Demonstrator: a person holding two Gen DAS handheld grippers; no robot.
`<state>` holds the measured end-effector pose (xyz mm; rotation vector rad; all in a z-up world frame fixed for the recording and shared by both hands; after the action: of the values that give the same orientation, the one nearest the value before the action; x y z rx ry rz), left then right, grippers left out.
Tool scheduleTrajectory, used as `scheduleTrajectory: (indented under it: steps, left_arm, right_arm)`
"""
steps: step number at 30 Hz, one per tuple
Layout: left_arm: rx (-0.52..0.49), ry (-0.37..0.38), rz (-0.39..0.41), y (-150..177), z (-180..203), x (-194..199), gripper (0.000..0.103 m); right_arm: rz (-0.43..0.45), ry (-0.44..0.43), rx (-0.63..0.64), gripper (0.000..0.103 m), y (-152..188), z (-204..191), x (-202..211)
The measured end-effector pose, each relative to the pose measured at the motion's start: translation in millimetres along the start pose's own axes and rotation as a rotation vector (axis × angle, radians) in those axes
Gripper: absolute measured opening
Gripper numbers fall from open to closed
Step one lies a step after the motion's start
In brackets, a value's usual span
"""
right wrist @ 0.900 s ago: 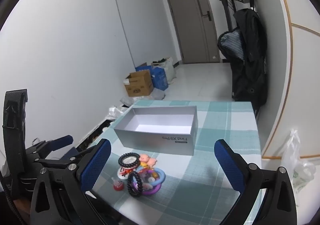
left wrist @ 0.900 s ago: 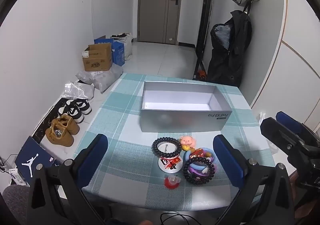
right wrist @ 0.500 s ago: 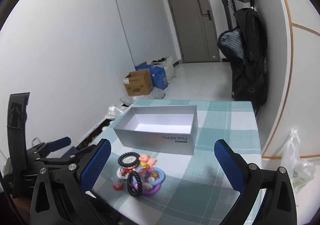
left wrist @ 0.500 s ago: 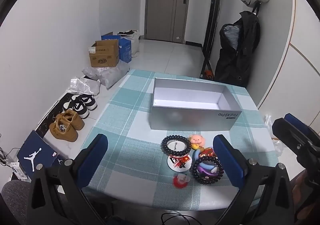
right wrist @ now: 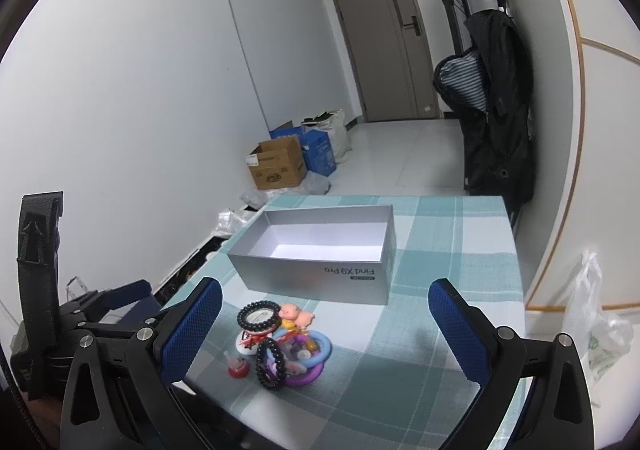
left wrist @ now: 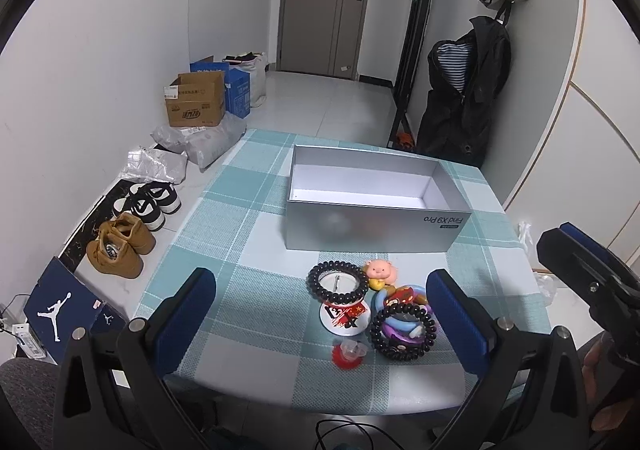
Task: Organize jewelry
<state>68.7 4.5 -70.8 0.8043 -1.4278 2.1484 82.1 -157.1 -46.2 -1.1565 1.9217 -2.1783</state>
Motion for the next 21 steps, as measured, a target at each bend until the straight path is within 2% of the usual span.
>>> scheduleTrajectory:
  steps: [9, 21]
  left_arm:
    - [-0.003, 0.011, -0.007, 1.3, 1.5, -1.0, 0.102]
    - [0.025, 0.02, 0.004, -0.2, -3.8, 5.8, 0.102]
  right_arm:
    - [-0.001, 0.029, 0.021, 0.103, -0.4, -1.1, -0.4]
    - [-0.003, 0.013, 0.004, 0.103, 4.0, 1.0, -1.4]
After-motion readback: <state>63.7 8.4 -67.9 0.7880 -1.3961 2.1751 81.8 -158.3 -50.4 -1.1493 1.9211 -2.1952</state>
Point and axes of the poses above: each gripper's, at about its wrist camera, not at the fingertips, and x roughly against the way its jaws point, z to its right, y to its underside, the point moved 9 cm from there along -x, roughly the way its jaws point, and after that the axes turned 15 degrees about x, right-handed, at the moved point
